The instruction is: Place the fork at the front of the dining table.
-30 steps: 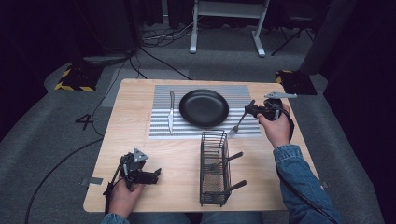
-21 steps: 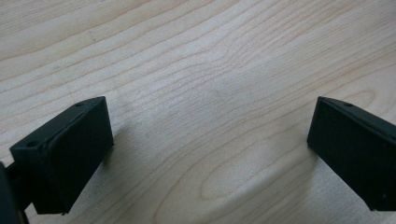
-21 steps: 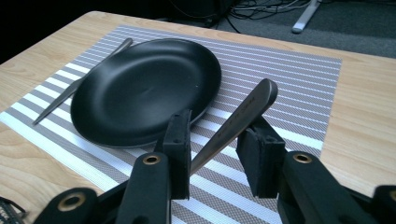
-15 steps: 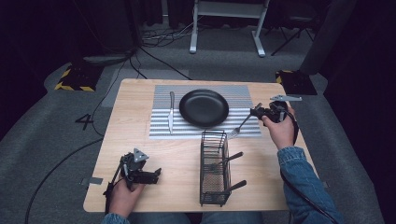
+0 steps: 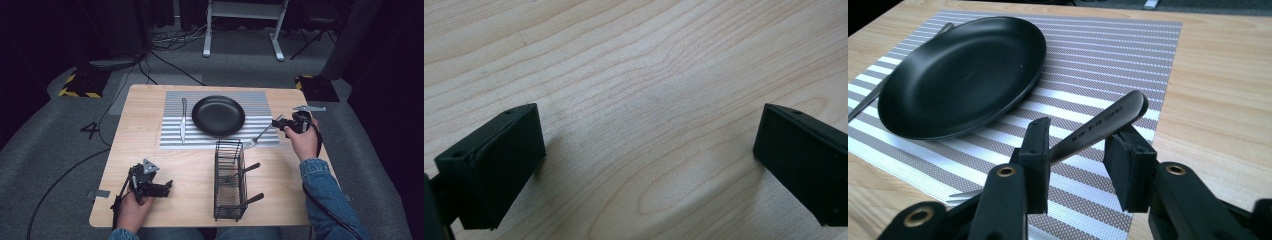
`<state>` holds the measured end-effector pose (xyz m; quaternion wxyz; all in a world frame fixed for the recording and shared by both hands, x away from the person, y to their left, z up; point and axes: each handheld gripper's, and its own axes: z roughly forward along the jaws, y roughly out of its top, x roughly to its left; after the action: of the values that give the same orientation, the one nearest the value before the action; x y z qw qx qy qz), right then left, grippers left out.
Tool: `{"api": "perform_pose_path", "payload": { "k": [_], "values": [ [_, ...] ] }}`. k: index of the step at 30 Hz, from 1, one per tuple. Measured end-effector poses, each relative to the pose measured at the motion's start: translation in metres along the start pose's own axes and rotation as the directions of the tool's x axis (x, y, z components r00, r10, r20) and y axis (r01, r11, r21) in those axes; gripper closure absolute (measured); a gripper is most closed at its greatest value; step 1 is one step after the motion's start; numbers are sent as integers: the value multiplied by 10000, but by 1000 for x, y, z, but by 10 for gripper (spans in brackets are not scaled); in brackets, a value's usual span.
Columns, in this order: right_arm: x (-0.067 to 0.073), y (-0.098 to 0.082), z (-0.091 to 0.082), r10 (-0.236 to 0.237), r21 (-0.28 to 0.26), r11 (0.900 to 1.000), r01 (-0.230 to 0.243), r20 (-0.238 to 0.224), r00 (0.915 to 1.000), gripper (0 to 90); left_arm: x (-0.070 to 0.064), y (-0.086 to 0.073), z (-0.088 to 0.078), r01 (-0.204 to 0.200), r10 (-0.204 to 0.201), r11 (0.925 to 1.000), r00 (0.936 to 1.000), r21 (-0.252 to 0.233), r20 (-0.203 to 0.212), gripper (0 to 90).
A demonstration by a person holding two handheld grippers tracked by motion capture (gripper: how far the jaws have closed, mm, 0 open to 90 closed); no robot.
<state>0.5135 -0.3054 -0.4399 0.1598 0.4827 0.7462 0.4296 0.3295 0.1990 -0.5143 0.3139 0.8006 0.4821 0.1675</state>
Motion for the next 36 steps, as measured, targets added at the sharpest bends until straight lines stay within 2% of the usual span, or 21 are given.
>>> {"api": "perform_pose_path", "payload": {
  "k": [10,25,36],
  "values": [
    [-6,-9,9,242,320,9992,-243,27,9997,625,0,0,0,0,0,10000,10000,-1,2,3],
    [-5,-18,25,390,796,9961,-383,-64,9992,586,0,0,0,-1,1,10000,10000,1,-2,2],
    [-10,-20,26,618,904,9939,-627,130,9980,553,0,0,0,-1,1,10000,10000,-1,-3,2]
  ]
}}
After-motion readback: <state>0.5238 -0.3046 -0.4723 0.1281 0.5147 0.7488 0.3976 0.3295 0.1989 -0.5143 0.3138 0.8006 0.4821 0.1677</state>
